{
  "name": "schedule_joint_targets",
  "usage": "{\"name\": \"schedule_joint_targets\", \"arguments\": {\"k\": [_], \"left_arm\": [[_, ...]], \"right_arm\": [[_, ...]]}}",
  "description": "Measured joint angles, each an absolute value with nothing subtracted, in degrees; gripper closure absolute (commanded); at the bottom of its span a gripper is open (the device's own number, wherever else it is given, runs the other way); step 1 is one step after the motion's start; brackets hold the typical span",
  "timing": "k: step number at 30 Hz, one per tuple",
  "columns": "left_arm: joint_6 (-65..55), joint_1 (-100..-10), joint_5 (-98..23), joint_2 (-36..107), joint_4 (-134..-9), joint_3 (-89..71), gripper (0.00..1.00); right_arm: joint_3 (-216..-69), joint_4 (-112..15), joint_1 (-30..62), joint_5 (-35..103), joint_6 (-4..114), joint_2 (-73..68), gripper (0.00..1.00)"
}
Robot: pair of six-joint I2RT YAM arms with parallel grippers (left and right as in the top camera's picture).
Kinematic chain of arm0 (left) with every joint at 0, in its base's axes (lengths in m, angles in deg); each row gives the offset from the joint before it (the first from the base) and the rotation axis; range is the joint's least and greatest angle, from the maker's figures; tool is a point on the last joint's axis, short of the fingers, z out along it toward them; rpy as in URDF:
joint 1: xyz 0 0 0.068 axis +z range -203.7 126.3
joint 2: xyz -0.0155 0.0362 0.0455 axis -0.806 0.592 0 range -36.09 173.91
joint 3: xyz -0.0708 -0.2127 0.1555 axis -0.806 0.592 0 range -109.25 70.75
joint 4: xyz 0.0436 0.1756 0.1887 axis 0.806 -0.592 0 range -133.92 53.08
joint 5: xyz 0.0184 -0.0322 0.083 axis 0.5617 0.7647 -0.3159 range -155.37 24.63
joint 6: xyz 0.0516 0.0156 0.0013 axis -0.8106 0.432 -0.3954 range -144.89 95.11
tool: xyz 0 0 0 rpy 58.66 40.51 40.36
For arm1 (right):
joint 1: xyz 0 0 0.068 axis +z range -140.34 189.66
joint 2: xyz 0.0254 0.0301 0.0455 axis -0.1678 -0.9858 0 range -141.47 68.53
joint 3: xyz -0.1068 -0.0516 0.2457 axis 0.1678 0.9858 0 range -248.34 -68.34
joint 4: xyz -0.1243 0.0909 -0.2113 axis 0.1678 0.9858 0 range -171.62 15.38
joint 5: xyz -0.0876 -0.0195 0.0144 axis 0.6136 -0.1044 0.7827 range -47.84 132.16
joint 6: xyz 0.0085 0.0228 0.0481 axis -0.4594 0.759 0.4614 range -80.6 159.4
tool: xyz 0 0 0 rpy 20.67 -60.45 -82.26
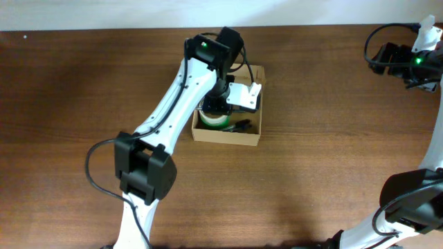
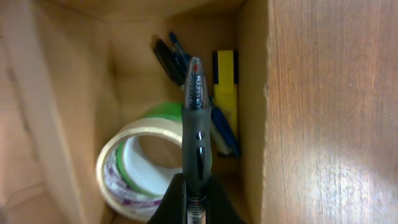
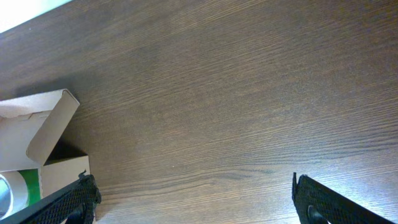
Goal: Pack container
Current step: 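Carry the grey pen into the box and release it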
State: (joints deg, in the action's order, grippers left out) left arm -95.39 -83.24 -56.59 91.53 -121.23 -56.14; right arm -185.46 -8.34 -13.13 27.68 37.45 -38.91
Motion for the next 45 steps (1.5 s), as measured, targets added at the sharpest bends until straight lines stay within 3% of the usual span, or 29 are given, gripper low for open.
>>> {"name": "schedule_joint_targets", "arguments": {"k": [17,19,20,27,30,32,38,45], "left_arm": [[-95.7,-86.2,-53.9,94.0,-117.4,-46.6,0.98],[-95.7,-87.0,-53.9,94.0,-117.0,-46.3,0.91],[-95.7,-87.4,-53.9,94.0,-116.9,-46.3,0.79],[-93.6,-87.9,-54.6,94.0,-115.0,-46.3,0.59],[-92.1,-87.9,-55.7,94.0,-114.3,-46.3,0.56],[-91.5,-87.9,-56.2,93.8,-113.9,-46.3,0.45],[-86.2,-87.8,-60.6,87.7,-110.2,-45.7,0.36],[-74.5,-83.1,-66.6,67.1,-101.8,-45.8,0.31]], "right_arm": [[-185.5,-8.3,-13.1,27.7,37.4,-38.9,0.01],[-185.5,-8.3,-13.1,27.7,37.4,-38.9,0.01],[-185.5,-8.3,-13.1,27.7,37.4,-38.9,0.01],[-185.5,-8.3,-13.1,27.7,37.4,-38.9,0.01],[-185.5,-8.3,-13.1,27.7,37.4,-38.9,0.01],[-185.5,-8.3,-13.1,27.7,37.4,-38.9,0.01],[-185.5,-8.3,-13.1,27.7,37.5,-38.9,0.01],[-185.5,-8.3,-13.1,27.7,37.4,-38.9,0.01]]}}
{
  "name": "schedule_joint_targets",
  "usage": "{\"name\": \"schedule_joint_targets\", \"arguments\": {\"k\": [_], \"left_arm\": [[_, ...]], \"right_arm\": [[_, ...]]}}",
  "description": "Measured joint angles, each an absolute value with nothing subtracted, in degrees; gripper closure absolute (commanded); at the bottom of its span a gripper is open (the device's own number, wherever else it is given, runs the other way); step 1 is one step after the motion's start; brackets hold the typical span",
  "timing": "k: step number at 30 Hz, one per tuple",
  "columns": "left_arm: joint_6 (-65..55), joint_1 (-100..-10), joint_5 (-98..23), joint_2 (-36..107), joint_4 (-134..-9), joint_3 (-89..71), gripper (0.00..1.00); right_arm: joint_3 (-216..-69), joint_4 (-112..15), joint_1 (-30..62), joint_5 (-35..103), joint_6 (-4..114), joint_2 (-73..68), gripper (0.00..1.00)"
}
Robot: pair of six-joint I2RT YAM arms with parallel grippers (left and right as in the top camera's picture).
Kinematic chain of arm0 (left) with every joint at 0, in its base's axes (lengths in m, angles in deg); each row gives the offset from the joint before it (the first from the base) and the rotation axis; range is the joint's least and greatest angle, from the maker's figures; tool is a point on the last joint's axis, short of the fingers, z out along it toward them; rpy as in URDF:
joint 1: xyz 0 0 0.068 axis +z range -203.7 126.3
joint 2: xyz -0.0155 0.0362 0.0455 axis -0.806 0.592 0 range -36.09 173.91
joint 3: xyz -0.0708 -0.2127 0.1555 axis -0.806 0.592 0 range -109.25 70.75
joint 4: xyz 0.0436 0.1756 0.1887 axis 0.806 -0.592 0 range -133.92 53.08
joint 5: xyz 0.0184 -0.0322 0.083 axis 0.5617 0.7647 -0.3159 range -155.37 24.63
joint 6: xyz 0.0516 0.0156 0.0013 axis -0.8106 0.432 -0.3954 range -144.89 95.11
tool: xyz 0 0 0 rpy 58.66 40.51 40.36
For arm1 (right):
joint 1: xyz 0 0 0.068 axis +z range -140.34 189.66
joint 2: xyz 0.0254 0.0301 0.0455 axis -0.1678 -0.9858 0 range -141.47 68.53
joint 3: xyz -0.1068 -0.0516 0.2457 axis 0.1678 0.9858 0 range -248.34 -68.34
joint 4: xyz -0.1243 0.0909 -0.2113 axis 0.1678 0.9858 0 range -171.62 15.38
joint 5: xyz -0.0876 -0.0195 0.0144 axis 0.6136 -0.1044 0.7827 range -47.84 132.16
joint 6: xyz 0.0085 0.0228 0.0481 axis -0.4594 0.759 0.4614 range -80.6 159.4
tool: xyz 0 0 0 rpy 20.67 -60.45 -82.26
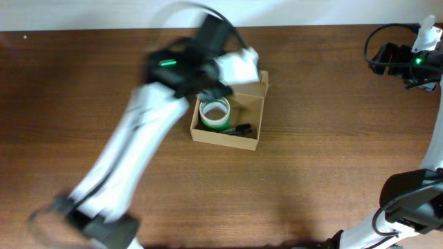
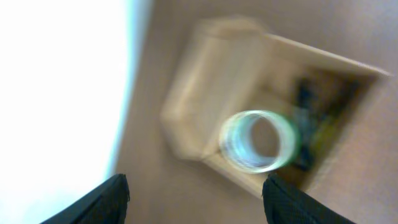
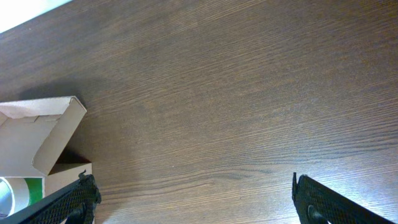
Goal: Pack container
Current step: 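Carry the grey pen into the box and release it, then raise both grippers to the box lid flaps on either side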
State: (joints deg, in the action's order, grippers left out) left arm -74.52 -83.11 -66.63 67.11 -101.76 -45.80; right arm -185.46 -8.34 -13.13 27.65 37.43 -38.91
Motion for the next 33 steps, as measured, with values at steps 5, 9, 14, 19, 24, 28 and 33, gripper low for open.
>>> {"name": "schedule_joint_targets", "arguments": {"k": [5,9,14,19,24,28,33], "left_arm": [[-62.8,-68.4,-68.1,54.6,-96.6,-46.7,0.57],[-50.8,-53.4,-65.9,53.3,-94.8,-46.9,0.95],[-42.3,-41.5,-55.2,60.5,-94.2,-42.5,0.98],[-39.5,-40.1,-44.2,71.9,-93.3,-38.7,0.98],[-38.6,-41.4,-36.7,80.5,-93.0,-38.2,0.98],[-38.5,-43.2,-34.2,84.9,-92.6,-38.2,0.98],[-38.3,-45.8,-32.4,89.7,-91.4,-38.2,0.98]], "right_arm": [[-185.5,-8.6,-13.1,25.5,38.0,-38.9,0.01],[-185.5,-9.7,-13.1,20.6,38.3,-38.9,0.23],[-185.4,-9.6,-12.4,16.9,39.0,-38.9,0.96],[-182.5,-10.2,-10.1,15.6,42.5,-40.7,0.96],[-178.7,-12.4,-6.1,13.5,44.0,-48.9,0.96],[-177.2,-15.5,-2.1,11.5,45.9,-56.5,0.96],[-177.0,-20.5,3.5,7.9,48.5,-62.7,0.96]]}}
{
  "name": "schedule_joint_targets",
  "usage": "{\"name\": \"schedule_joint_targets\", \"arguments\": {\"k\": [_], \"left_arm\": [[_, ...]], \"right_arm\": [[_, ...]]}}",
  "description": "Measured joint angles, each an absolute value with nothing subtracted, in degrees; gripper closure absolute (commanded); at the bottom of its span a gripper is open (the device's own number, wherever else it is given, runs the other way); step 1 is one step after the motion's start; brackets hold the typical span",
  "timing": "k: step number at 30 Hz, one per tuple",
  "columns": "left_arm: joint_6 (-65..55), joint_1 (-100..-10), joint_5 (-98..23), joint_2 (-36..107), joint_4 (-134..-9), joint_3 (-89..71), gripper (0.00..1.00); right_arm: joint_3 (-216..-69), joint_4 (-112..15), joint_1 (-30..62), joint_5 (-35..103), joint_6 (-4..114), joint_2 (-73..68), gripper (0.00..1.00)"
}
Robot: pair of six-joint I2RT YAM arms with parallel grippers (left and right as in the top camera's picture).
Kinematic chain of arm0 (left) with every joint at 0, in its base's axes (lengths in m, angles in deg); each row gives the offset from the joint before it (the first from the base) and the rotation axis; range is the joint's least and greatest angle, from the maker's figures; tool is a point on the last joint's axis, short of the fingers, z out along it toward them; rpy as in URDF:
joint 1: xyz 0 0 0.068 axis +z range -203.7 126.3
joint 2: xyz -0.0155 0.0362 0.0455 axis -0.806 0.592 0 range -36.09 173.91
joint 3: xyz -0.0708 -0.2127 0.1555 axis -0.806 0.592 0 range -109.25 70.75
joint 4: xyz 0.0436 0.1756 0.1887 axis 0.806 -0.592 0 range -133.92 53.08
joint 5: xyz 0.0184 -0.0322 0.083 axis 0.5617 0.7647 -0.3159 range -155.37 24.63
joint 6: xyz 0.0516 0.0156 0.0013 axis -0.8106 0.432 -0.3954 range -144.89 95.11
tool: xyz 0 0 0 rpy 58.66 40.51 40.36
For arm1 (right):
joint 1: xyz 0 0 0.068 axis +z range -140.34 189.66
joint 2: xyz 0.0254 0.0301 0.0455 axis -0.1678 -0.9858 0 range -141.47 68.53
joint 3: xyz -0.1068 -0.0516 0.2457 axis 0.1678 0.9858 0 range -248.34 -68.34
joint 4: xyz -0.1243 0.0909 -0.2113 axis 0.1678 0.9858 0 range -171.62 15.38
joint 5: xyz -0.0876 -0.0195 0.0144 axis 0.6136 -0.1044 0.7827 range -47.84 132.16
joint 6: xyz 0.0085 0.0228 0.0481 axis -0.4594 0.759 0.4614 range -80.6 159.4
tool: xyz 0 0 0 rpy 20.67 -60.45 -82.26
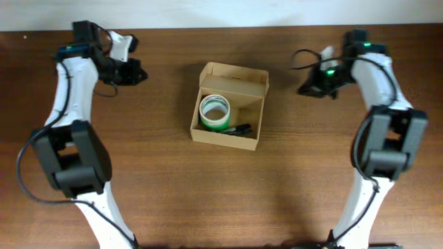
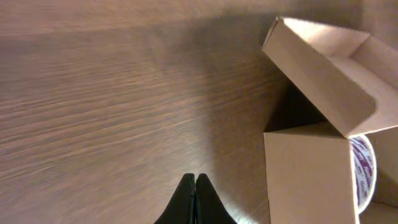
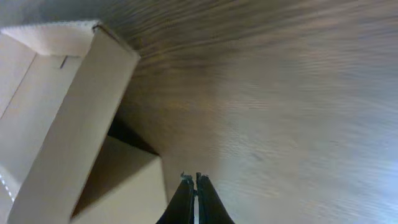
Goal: Pack container
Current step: 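Raise both grippers to the box lid flaps on either side, then push the lid flap over the box with both grippers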
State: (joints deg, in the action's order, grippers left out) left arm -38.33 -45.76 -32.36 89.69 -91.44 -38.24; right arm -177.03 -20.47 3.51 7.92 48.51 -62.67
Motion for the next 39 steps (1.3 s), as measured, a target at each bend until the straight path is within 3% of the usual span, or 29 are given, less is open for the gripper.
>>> {"name": "schedule_joint_targets", "arguments": {"k": [13,32,39], "left_arm": [[-37.0,-49.8,-31.1,94.1,-90.7,-38.2,0.98],[-30.0,-55.2,-23.2,102.9,-80.8,-38.2,0.98],[-28.1,-55.7,-13.9,103.0,-73.8,-38.2,0.98]], "right_arm": [[-176.9,-32.2,13.0,4.1,51.6,-65.0,0.96],[-176.9,-31.7,13.5,6.3,52.9,-66.0,0.96],[-176.9,-32.1,13.5,2.2,51.3,-66.4,0.96]]}}
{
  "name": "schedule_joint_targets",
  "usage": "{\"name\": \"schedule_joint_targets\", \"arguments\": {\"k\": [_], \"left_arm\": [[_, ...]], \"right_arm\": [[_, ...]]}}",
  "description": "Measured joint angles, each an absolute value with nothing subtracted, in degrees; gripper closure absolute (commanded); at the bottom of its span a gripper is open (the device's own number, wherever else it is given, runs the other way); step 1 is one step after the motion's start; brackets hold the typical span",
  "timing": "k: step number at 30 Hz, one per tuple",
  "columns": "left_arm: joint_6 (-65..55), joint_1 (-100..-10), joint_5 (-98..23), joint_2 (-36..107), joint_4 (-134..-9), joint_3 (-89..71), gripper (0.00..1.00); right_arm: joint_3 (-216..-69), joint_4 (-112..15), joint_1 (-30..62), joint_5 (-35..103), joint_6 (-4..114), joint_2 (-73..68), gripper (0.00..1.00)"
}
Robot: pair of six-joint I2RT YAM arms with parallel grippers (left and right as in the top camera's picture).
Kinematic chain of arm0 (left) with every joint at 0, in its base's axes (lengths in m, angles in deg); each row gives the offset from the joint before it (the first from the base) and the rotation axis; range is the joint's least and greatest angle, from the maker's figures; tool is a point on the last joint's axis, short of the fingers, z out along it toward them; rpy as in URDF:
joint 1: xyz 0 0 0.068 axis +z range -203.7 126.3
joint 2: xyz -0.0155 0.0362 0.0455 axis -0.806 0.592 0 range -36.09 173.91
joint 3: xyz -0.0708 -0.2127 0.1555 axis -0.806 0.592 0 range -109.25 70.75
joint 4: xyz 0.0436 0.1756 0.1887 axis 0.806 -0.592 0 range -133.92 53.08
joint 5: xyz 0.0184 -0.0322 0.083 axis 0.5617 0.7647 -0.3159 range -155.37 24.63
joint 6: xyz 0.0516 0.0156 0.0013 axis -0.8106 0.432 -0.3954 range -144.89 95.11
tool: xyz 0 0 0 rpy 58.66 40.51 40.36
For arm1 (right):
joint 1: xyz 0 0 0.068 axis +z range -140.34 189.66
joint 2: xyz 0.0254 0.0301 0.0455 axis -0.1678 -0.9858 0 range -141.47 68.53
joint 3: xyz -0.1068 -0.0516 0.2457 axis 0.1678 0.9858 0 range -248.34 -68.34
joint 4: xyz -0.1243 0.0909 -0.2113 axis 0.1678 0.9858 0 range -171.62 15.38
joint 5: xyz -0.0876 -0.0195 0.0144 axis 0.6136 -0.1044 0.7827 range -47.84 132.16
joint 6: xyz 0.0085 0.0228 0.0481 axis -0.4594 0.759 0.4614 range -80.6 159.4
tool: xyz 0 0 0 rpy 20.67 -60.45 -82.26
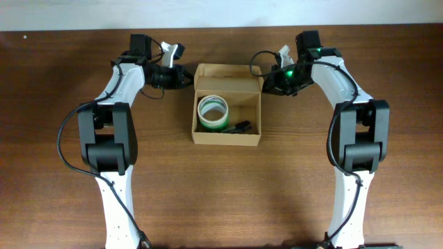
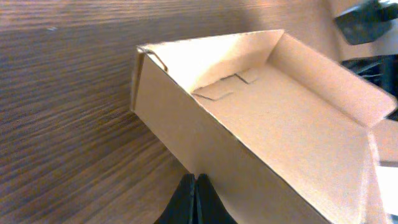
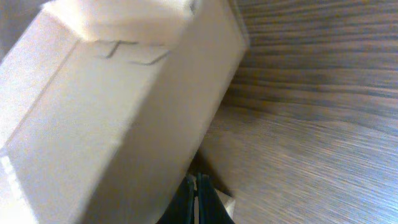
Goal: Pack container
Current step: 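Push the lid flap over the box with both grippers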
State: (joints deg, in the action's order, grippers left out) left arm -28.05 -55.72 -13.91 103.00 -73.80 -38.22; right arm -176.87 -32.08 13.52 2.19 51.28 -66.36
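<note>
An open cardboard box [image 1: 225, 138] sits mid-table, its lid [image 1: 228, 77] raised along the far side. Inside it lie a green tape roll [image 1: 213, 112] and dark pens [image 1: 239, 127]. My left gripper [image 1: 187, 76] is shut, tips against the lid's left end; the left wrist view has the tips [image 2: 195, 180] touching the lid's outer face [image 2: 261, 124]. At the lid's right end is my right gripper [image 1: 267, 84], also shut. In the right wrist view its tips [image 3: 196, 180] rest at the lid's lower edge [image 3: 124, 106]. Nothing shows between either pair of fingers.
The box stands on a dark wooden table [image 1: 311, 180] whose far edge meets a white wall just behind both grippers. A black cable [image 1: 259, 57] loops off the right wrist above the lid's right corner. Both arms' bases stand at the near edge.
Both shut grippers stood well out from the box, left and right. Now each is at one end of the raised lid. The box sits squarer to the table edge than before.
First my left gripper was down in the box, shut on a pen, with the right arm open at the far right corner. Then the left gripper was open and off the box, the pen left inside. Both grippers then stood shut, wide of the box, and now touch the lid's ends.
</note>
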Motion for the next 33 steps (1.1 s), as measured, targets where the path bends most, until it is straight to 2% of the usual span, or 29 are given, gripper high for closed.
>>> {"name": "schedule_joint_targets", "arguments": {"k": [13,22,27,33], "left_arm": [[-27.2,-53.0,-0.6,103.0,-71.2,-38.2,0.98],[-27.0,-49.1,12.9,103.0,-69.5,-38.7,0.98],[-27.3,-49.3,12.1,102.2,-74.9,-38.7,0.98],[-31.4,-52.4,5.8,96.3,-84.2,-38.7,0.99]], "right_arm": [[-176.9,-35.7,13.4,-14.0,41.9,-66.6,0.96],[-176.9,-36.1,13.4,-22.8,38.5,-66.6,0.96],[-176.9,-35.8,13.5,-22.6,38.1,-66.4,0.96],[-177.5,-34.9,13.8,-22.2,38.3,-65.6,0.96]]}}
